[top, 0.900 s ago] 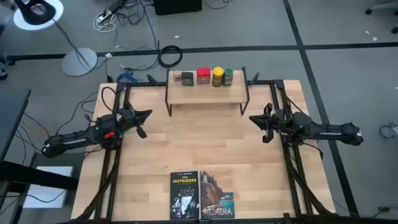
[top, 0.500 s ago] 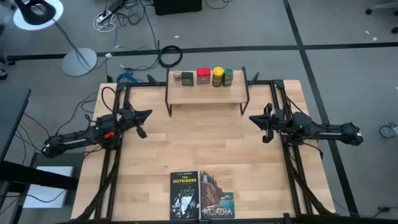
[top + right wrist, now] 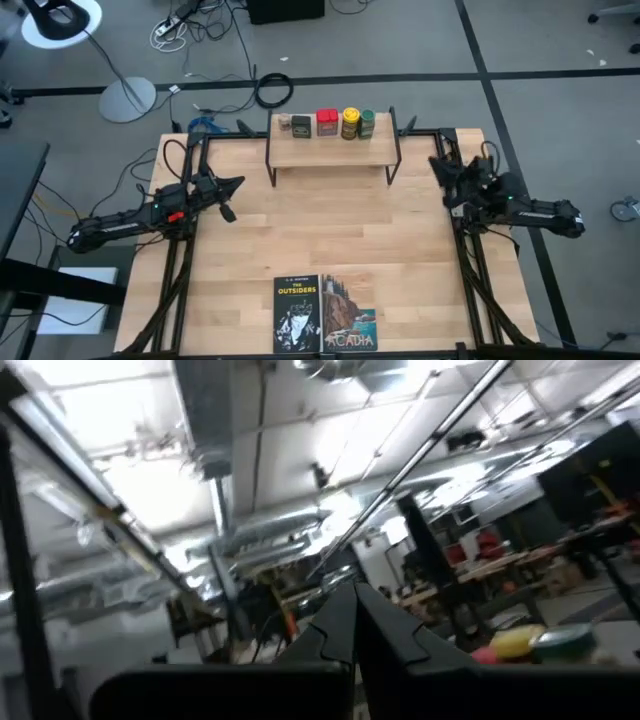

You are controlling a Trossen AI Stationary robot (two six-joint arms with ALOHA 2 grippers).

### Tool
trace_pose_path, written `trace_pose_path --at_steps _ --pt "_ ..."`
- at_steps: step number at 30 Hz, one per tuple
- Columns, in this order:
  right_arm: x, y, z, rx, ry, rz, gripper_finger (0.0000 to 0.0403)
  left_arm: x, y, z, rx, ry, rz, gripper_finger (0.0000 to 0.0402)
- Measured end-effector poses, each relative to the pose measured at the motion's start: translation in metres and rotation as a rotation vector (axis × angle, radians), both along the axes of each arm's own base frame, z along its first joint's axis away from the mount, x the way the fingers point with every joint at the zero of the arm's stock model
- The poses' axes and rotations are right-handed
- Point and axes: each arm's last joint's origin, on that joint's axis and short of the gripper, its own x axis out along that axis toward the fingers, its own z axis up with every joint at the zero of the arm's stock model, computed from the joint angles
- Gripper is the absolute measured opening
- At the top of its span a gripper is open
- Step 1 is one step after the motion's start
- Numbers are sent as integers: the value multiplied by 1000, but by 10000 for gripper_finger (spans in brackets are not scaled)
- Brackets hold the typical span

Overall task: Shelf spices
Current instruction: Remove the green seasoning bottle from the shelf

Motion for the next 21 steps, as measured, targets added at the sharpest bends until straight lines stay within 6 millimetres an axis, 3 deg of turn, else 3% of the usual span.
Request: trace_pose_path --at_steps 5,9,15,21 --pt "-3 -2 33 14 -39 -9 9 0 0 0 0 0 0 6" --pt "7 -7 61 72 21 -37 9 0 0 0 0 0 0 6" --pt "42 -20 106 58 190 -113 9 0 0 0 0 0 0 6" --pt "82 -29 147 -221 277 -45 9 0 0 0 0 0 1 6"
